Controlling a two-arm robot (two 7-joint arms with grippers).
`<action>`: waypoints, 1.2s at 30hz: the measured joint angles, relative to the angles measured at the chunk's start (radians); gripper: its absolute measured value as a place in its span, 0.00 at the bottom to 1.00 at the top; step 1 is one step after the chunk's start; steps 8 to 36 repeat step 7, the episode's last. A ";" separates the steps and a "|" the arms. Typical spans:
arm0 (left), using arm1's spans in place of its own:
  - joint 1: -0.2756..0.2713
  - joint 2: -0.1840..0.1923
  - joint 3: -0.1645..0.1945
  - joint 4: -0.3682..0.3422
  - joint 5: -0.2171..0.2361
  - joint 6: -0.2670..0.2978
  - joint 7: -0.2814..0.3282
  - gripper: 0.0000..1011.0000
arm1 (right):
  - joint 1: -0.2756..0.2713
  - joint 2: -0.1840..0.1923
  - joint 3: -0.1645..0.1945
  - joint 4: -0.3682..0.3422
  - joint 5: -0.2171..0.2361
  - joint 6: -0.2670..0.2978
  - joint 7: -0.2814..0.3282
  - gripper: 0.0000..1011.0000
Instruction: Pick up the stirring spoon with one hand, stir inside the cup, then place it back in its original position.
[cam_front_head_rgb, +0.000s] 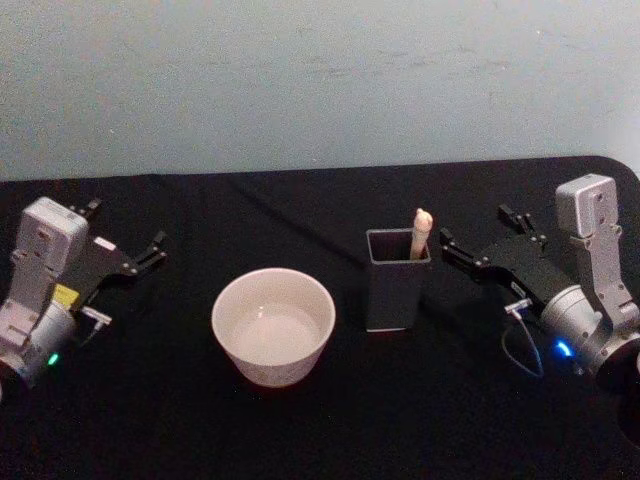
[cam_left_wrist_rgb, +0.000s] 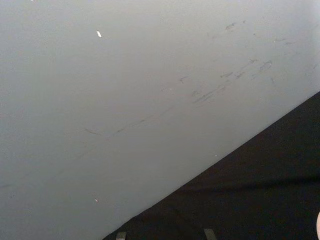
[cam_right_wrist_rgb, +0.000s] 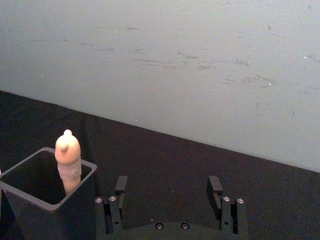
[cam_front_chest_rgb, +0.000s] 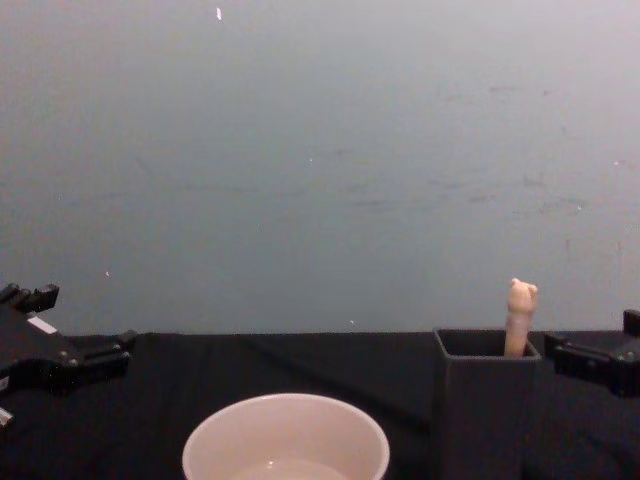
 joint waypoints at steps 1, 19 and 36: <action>0.000 0.000 0.000 0.000 0.000 0.000 0.000 0.99 | 0.000 0.000 0.000 0.000 0.000 0.000 0.000 0.99; 0.000 0.000 0.000 0.000 0.000 0.000 0.000 0.99 | 0.000 0.000 0.000 0.000 0.000 0.000 0.000 0.99; 0.000 0.000 0.000 0.000 0.000 0.000 0.000 0.99 | 0.000 0.000 0.000 0.000 0.000 0.000 0.000 0.99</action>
